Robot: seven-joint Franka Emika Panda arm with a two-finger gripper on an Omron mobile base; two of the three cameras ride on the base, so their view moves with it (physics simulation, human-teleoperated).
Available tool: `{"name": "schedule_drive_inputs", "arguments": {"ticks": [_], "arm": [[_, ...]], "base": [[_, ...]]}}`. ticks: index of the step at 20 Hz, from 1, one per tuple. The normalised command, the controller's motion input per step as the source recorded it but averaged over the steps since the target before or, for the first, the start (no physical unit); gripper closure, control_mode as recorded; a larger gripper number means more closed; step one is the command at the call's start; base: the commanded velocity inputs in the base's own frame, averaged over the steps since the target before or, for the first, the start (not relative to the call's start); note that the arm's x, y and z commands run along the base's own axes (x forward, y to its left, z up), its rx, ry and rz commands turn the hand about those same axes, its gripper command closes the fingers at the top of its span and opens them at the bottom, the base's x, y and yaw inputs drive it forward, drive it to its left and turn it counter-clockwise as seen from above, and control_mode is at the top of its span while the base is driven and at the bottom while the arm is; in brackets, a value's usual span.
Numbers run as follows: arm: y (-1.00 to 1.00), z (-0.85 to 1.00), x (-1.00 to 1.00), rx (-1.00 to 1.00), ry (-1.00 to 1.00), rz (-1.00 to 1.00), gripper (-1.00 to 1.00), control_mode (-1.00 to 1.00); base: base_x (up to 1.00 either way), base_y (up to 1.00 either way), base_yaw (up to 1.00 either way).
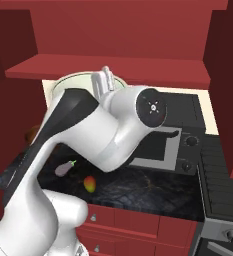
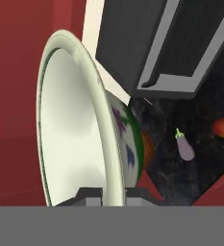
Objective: Pick both bowls and place them on the counter. Then place the mango in one bowl and place the eggplant in the other bowl.
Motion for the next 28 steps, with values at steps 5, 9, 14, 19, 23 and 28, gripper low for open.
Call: {"name": "schedule_drive_inputs", "arguments": {"ticks": [5,9,14,19,23,28], "arm": [[0.58,-0.45,-0.01,-0.02,-0.03,0.18,1.00,-1.00],[0.47,-0.44,0.02,0.00,0.00,0.19,1.00,-1.00],[0.41,-0.47,0.11,0.00,0.00,0.20,1.00,-1.00],[0.34,-0.44,0.31,0.00,0.00,0.21,1.00,-1.00],[0.29,-0.44,0.37,0.00,0.00,0.22,1.00,-1.00],[0.30,-0.43,0.50,0.00,0.00,0.19,1.00,-1.00]], "base": [[0.00,0.00,0.00],[0.00,0.00,0.00],[0.00,0.00,0.00],[0.00,0.00,0.00],[0.00,0.00,0.00],[0.00,0.00,0.00]]}}
